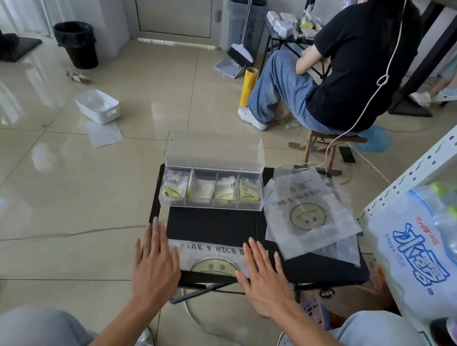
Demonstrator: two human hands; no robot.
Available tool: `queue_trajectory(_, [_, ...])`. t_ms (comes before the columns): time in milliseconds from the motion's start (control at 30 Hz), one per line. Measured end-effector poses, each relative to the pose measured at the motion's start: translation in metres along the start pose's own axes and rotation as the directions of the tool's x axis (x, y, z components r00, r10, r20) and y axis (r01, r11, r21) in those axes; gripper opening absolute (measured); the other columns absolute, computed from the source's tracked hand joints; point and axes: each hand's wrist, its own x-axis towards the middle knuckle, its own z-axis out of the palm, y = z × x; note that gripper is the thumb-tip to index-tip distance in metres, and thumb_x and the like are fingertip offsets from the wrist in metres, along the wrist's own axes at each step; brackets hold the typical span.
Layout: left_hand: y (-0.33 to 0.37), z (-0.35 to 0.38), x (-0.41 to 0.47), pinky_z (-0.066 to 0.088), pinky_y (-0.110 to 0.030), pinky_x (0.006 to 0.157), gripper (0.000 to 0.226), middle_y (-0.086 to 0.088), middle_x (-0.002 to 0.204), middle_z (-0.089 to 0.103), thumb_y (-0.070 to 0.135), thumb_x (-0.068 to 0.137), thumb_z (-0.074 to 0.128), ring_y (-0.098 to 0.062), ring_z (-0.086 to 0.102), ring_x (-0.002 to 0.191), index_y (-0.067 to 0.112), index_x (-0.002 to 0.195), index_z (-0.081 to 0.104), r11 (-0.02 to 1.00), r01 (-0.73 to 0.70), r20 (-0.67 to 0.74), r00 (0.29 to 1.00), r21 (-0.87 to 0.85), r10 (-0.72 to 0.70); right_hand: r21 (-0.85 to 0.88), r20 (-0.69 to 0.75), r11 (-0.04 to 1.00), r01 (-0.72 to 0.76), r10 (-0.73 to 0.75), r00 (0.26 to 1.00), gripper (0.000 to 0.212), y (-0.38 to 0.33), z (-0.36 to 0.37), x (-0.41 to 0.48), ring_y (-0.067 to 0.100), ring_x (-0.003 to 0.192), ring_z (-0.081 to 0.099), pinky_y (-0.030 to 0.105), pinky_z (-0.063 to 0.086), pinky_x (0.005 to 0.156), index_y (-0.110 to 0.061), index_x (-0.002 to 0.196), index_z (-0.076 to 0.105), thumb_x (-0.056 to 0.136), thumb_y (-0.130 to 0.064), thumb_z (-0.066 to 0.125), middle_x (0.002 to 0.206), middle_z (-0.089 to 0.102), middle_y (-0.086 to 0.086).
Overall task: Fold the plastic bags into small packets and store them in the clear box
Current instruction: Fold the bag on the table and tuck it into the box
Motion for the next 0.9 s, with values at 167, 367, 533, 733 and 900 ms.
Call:
queue_trajectory(167, [0.049, 0.023, -0.05, -0.01, -0.036, 0.129, 0.064, 0.004, 0.167, -0.031, 0.047, 0.107, 0.001, -0.011, -0.03, 0.153, 0.018, 0.16, -0.022, 0.907, -0.418, 0.191, 0.888, -0.043, 0.419, 0.009, 0.001, 1.0, -0.009, 0.009, 1.0, 0.077, -0.001, -0.007, 0.002, 0.015, 0.159, -0.016, 0.046, -0.003, 0.13, -0.021, 0.165, -0.009, 0.102, -0.064, 0.002, 0.172, -0.018, -0.003])
queue_trajectory(367, [0.045, 0.031, -0.049, -0.012, -0.032, 0.128, 0.064, 0.01, 0.167, -0.029, 0.048, 0.109, 0.008, -0.006, -0.029, 0.153, 0.022, 0.161, -0.021, 0.925, -0.378, 0.232, 0.897, -0.044, 0.377, 0.332, -0.117, 0.906, -0.262, 0.316, 0.942, 0.048, 0.002, -0.039, 0.032, 0.025, 0.125, 0.056, 0.044, 0.044, 0.105, -0.016, 0.13, 0.064, 0.1, -0.051, 0.052, 0.133, 0.062, 0.004])
queue_trajectory(533, [0.044, 0.031, -0.049, -0.013, -0.031, 0.125, 0.063, 0.008, 0.166, -0.029, 0.045, 0.11, 0.01, -0.012, -0.023, 0.156, 0.022, 0.162, -0.016, 0.915, -0.394, 0.21, 0.891, -0.083, 0.403, 0.499, 0.194, 0.777, -0.383, 0.33, 0.924, 0.022, 0.003, -0.073, 0.051, 0.021, 0.088, 0.068, 0.031, 0.05, 0.07, -0.009, 0.084, 0.069, 0.085, -0.03, 0.075, 0.095, 0.073, 0.007])
queue_trajectory(733, [0.041, 0.044, -0.052, -0.004, -0.04, 0.125, 0.068, -0.006, 0.172, -0.015, 0.046, 0.105, 0.026, -0.026, -0.013, 0.159, 0.03, 0.166, 0.0, 0.931, -0.363, 0.169, 0.916, -0.036, 0.364, 0.643, 0.247, 0.717, -0.269, 0.137, 0.959, 0.018, -0.025, -0.123, 0.052, 0.02, 0.071, 0.052, 0.029, 0.041, 0.057, -0.014, 0.083, 0.066, 0.083, -0.019, 0.084, 0.077, 0.06, 0.004])
queue_trajectory(900, [0.045, 0.034, -0.051, -0.015, -0.04, 0.128, 0.088, -0.01, 0.171, -0.018, 0.039, 0.099, 0.042, -0.026, -0.021, 0.157, 0.006, 0.163, -0.009, 0.947, -0.319, 0.191, 0.928, -0.042, 0.321, 0.673, 0.232, 0.704, -0.226, 0.09, 0.969, 0.015, -0.08, -0.141, 0.056, 0.018, 0.067, 0.057, 0.027, 0.042, 0.057, -0.013, 0.09, 0.065, 0.09, -0.021, 0.077, 0.083, 0.064, 0.005])
